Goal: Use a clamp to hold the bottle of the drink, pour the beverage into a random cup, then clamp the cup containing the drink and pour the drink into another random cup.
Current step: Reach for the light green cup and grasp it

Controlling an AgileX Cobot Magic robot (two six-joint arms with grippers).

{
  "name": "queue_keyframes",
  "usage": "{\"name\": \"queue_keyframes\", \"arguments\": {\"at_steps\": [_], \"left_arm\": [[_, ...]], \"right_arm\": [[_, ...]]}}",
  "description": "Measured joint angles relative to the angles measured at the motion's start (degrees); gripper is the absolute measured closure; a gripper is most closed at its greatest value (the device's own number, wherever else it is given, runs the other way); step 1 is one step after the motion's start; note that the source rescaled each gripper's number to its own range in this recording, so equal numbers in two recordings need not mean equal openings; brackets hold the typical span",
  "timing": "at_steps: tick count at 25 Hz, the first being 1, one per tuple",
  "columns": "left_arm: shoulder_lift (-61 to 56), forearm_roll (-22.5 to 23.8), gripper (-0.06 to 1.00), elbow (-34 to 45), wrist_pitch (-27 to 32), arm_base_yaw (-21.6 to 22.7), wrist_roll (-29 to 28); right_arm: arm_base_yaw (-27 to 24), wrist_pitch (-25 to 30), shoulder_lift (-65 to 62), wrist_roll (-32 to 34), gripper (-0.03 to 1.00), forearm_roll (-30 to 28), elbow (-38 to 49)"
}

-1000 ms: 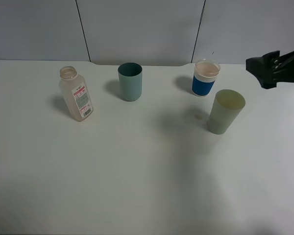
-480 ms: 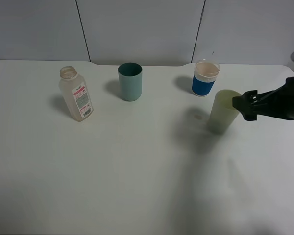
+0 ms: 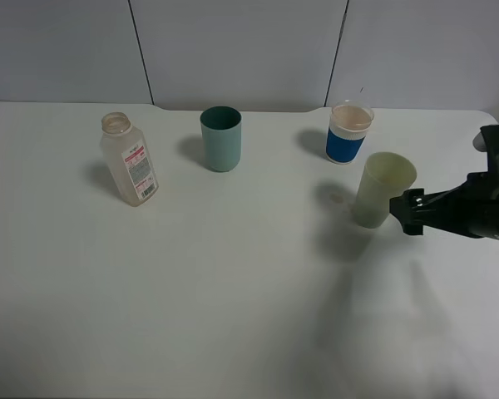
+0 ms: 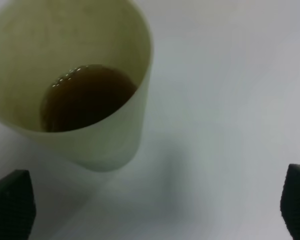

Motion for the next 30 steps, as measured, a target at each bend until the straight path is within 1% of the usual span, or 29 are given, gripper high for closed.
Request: {"name": "queue_keyframes", "arguments": {"at_steps": [3, 5, 6, 7, 9, 11, 18, 20, 24, 28, 30], "left_arm": [[0.0, 0.0, -0.06, 0.0, 0.0, 0.0, 0.0], [0.0, 0.0, -0.06, 0.0, 0.0, 0.0, 0.0], [0.0, 0.0, -0.06, 0.0, 0.0, 0.0, 0.0], [0.0, 0.0, -0.06, 0.0, 0.0, 0.0, 0.0], [0.0, 0.0, -0.06, 0.0, 0.0, 0.0, 0.0], [0.0, 0.0, -0.06, 0.0, 0.0, 0.0, 0.0], [0.0, 0.0, -0.06, 0.0, 0.0, 0.0, 0.0], [0.0, 0.0, -0.06, 0.0, 0.0, 0.0, 0.0], [0.0, 0.0, -0.06, 0.0, 0.0, 0.0, 0.0], [0.0, 0.0, -0.06, 0.0, 0.0, 0.0, 0.0], [0.0, 0.0, -0.06, 0.0, 0.0, 0.0, 0.0]], "right_arm": [[0.0, -4.6, 3.0, 0.5, 0.02, -0.1, 0.9], [0.0, -7.6, 5.0, 2.2, 0.02, -1.5, 1.6], [0.0, -8.9, 6.3, 4.2, 0.02, -3.5, 1.9], [0.0, -11.5, 8.4, 8.2, 0.02, -7.6, 2.7], [0.0, -15.1, 10.4, 10.8, 0.02, -10.8, 3.5], [0.0, -19.6, 13.0, 11.8, 0.02, -12.9, 4.3], [0.0, -39.0, 24.5, 12.0, 0.02, -13.7, 7.3], [0.0, -45.5, 29.0, 12.0, 0.02, -13.7, 7.5], [0.0, -55.2, 37.0, 12.0, 0.02, -13.8, 7.5], [0.0, -56.6, 43.9, 11.1, 0.02, -14.6, 6.5], [0.0, -58.1, 45.3, 10.7, 0.02, -15.4, 5.2]]}}
